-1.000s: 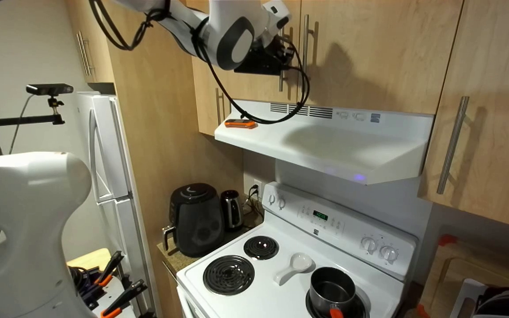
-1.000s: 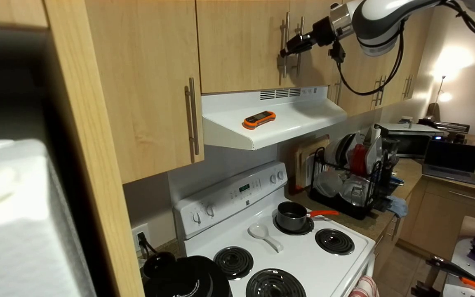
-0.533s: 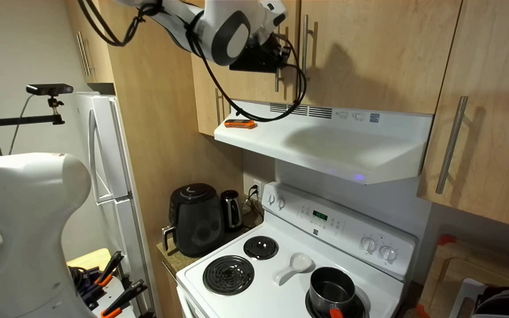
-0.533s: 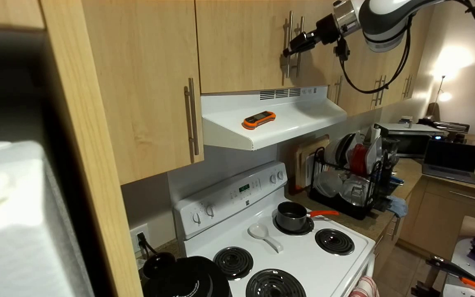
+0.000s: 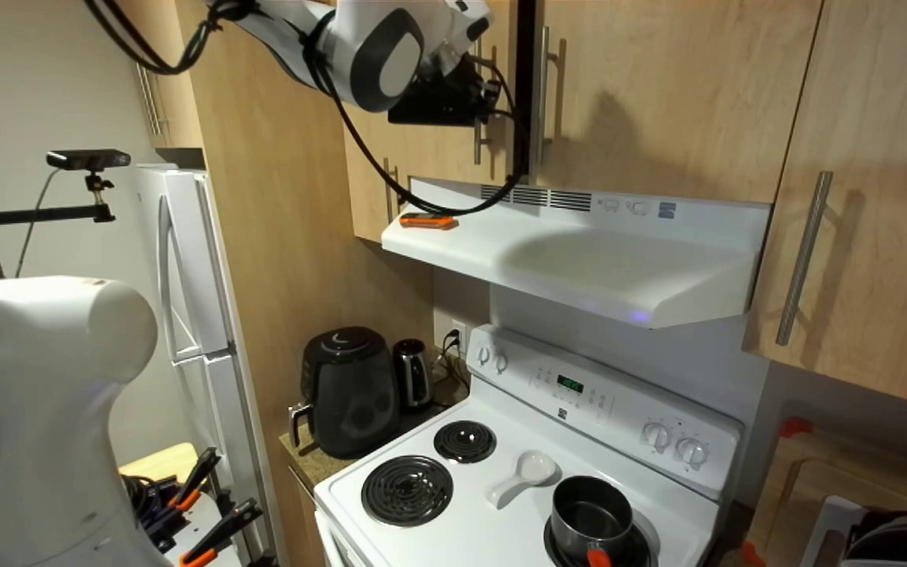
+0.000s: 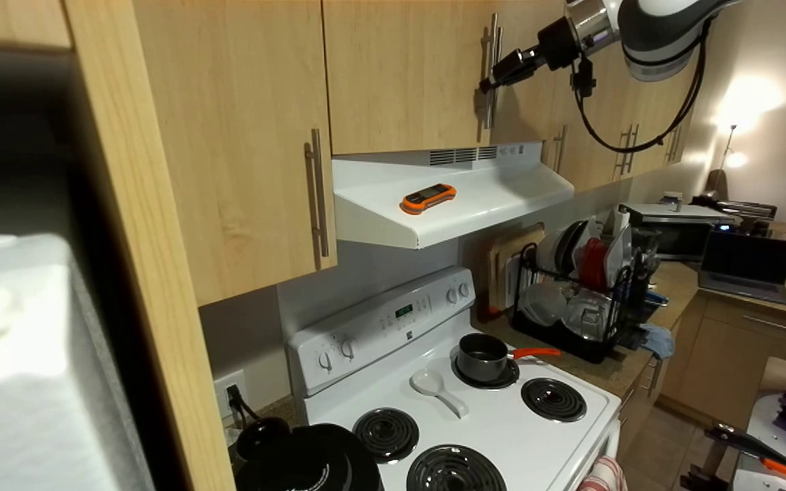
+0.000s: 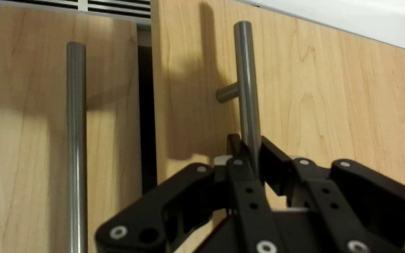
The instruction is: Open the left cabinet door
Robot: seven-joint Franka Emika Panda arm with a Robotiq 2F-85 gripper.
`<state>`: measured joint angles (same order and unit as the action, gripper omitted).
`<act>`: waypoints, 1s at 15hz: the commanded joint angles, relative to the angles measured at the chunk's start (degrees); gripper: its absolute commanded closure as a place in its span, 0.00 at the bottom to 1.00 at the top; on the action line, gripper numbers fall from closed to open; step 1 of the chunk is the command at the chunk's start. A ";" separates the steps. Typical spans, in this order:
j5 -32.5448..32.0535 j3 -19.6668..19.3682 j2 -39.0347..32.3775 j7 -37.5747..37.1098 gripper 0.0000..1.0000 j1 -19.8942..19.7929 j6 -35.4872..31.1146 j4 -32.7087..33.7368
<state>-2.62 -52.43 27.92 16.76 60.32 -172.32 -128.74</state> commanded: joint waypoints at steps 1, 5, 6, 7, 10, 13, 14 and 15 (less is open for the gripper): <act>2.20 7.03 5.13 3.44 0.94 -1.77 2.24 -2.99; 3.42 9.74 7.94 4.98 0.94 -3.61 4.16 -5.19; 3.95 10.00 8.98 5.47 0.94 -3.39 4.71 -5.73; 4.52 10.28 9.86 5.94 0.94 -3.28 5.23 -6.17; 6.10 10.87 11.86 7.35 0.94 -2.83 6.45 -7.25; 7.12 11.56 13.50 8.28 0.94 -2.36 7.94 -8.14; 7.37 11.73 13.98 8.50 0.94 -2.19 8.35 -8.36; 7.60 11.89 14.50 8.82 0.94 -2.00 8.78 -8.60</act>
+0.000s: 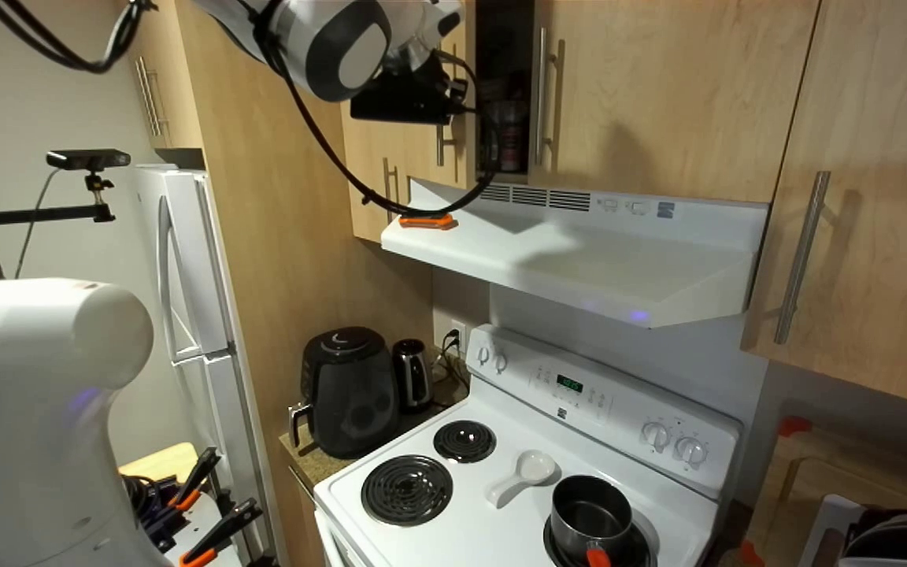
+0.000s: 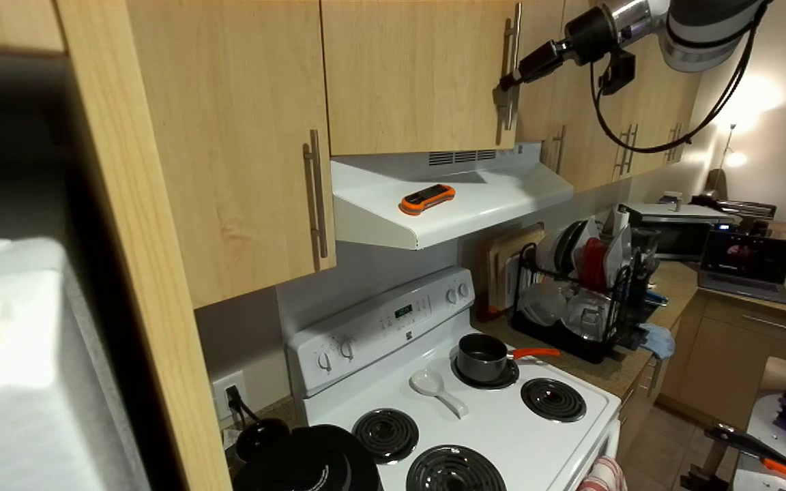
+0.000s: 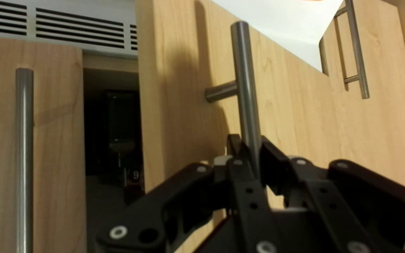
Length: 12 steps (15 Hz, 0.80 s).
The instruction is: Open the left cabinet door
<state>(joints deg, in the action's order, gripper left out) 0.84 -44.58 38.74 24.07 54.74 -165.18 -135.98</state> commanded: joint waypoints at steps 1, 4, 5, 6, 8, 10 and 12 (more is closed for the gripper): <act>4.36 4.16 4.19 1.91 0.94 3.75 2.26 -1.51; 4.97 4.95 5.64 2.66 0.94 3.99 4.03 -2.07; 5.24 5.32 6.19 2.95 0.94 4.04 4.71 -2.31; 5.56 5.69 6.78 3.34 0.94 4.08 5.56 -2.53; 5.79 6.26 7.52 3.51 0.94 4.07 6.09 -3.01; 5.83 7.07 7.57 3.29 0.94 3.42 6.18 -3.39; 5.83 7.76 7.64 3.18 0.94 2.85 6.22 -3.73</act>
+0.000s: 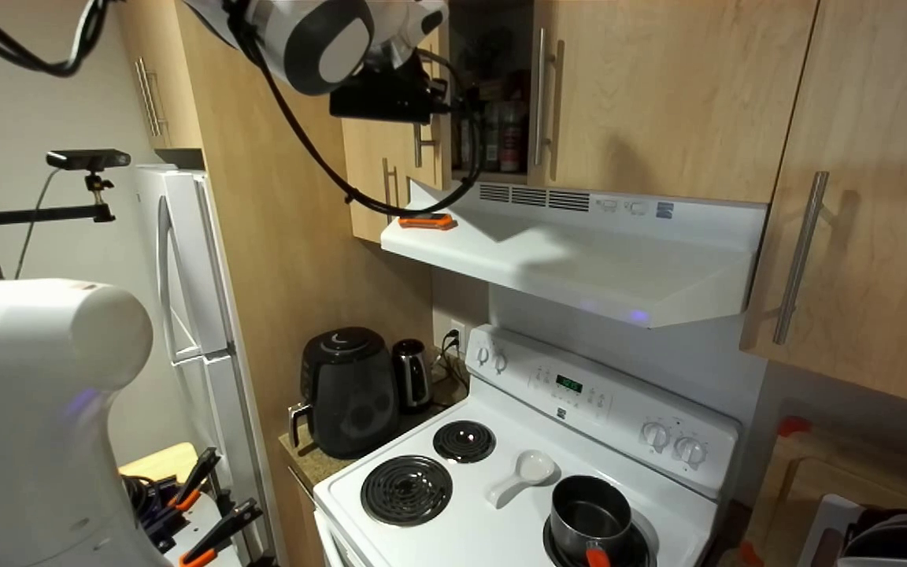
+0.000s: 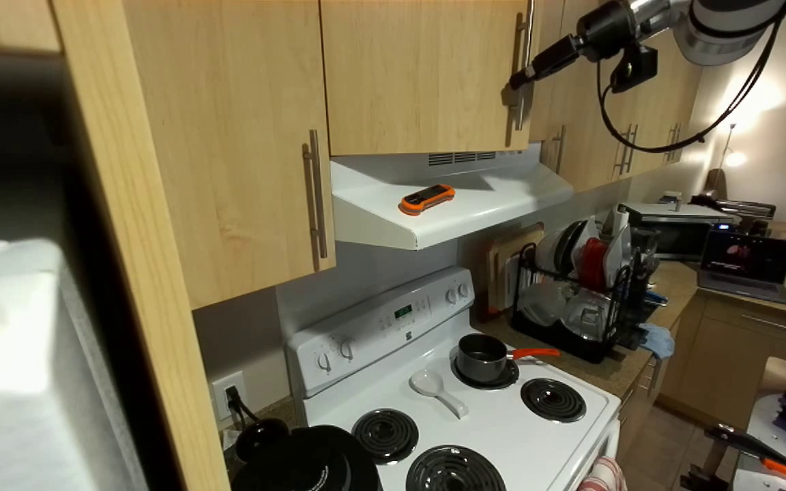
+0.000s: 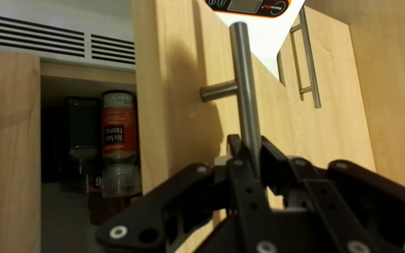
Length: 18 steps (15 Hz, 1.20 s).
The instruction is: Open the left cabinet door
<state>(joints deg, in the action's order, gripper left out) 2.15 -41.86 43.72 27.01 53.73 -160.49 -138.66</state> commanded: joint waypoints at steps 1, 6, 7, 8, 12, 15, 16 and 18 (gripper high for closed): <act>4.54 5.39 2.67 0.23 0.94 3.52 1.47 -1.25; 4.80 6.72 2.56 0.28 0.94 2.43 0.96 -1.91; 4.85 7.01 2.56 0.27 0.94 2.21 0.75 -2.09; 4.90 7.30 2.51 0.15 0.94 2.04 0.54 -2.27; 4.93 8.47 2.42 0.16 0.94 1.22 -0.55 -3.25; 5.10 9.94 3.09 -0.67 0.93 0.04 -0.85 -4.19; 5.14 10.52 3.49 -0.83 0.76 -0.58 -0.93 -4.60; 5.39 11.41 3.97 -0.76 0.92 -1.36 -0.90 -5.11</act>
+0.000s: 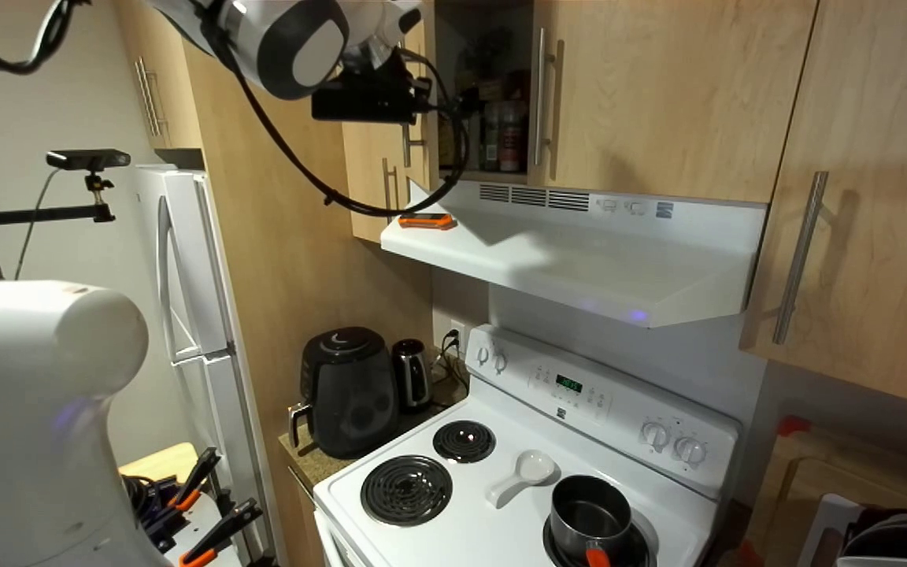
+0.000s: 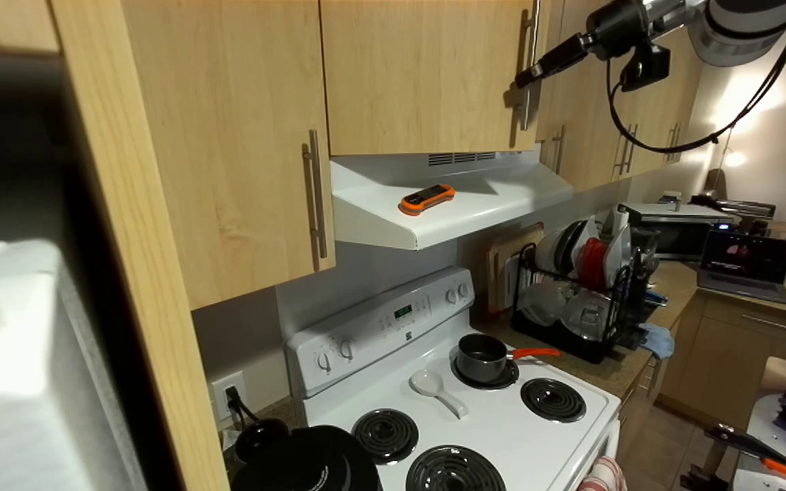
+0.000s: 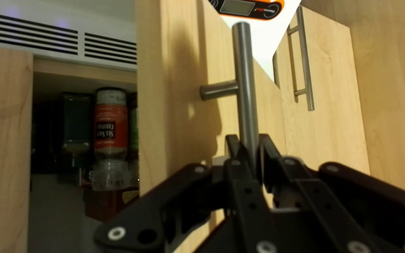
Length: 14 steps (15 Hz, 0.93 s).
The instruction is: Open the left cabinet door
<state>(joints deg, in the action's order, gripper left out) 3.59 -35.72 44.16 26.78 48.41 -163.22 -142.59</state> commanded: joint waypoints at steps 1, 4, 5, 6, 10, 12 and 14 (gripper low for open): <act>3.99 5.49 3.63 -0.44 0.94 3.67 1.54 -1.34; 4.25 6.16 3.71 -0.53 0.94 3.04 1.15 -1.61; 4.34 6.37 3.77 -0.56 0.94 2.83 1.06 -1.78; 4.43 6.56 3.77 -0.59 0.94 2.68 1.00 -1.86; 4.71 7.04 3.73 -0.64 0.94 2.24 0.76 -2.13; 4.74 7.08 3.75 -0.58 0.94 2.17 0.74 -2.18; 4.72 7.06 3.74 -0.51 0.94 2.16 0.73 -2.17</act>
<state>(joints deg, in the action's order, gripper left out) 4.57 -32.68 44.40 26.74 45.73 -164.97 -144.50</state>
